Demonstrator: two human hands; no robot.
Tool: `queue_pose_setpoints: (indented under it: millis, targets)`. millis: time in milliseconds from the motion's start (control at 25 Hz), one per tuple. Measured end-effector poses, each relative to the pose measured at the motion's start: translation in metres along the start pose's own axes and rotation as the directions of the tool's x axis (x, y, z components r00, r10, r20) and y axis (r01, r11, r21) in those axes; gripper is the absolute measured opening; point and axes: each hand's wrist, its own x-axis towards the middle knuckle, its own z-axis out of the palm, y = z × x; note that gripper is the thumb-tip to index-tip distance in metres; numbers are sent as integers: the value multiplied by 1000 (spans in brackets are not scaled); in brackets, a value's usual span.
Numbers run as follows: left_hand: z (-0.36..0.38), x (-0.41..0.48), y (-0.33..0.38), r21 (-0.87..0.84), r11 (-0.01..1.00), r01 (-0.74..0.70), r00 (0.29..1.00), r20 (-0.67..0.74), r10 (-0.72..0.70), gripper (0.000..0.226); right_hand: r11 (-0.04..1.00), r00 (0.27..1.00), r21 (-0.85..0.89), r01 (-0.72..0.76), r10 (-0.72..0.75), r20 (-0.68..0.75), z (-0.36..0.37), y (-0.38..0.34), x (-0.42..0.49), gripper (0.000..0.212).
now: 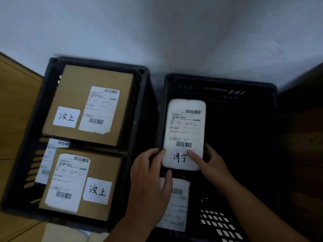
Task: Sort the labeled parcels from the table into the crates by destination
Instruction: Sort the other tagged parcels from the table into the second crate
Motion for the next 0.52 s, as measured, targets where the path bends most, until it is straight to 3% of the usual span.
queue_pose_setpoints:
  millis: [80, 240, 360, 520]
  targets:
    - [-21, -11, 6, -19, 1000, -3, 1000, 23, 4, 51, 997, 992, -71, 0, -8, -123, -10, -19, -22, 120]
    - [-78, -41, 37, -38, 998, -49, 994, 93, 53, 52, 929, 922, -266, 258, -319, -220, -43, -69, -109, 98]
    - [-122, -67, 81, -14, 993, -116, 987, 110, 117, 57, 723, 781, -547, 422, -596, -186, -78, -104, -197, 87]
    - [-167, -98, 155, 88, 950, -298, 954, -5, 300, 62, 421, 554, -781, 461, -824, -118, -124, -122, -305, 81]
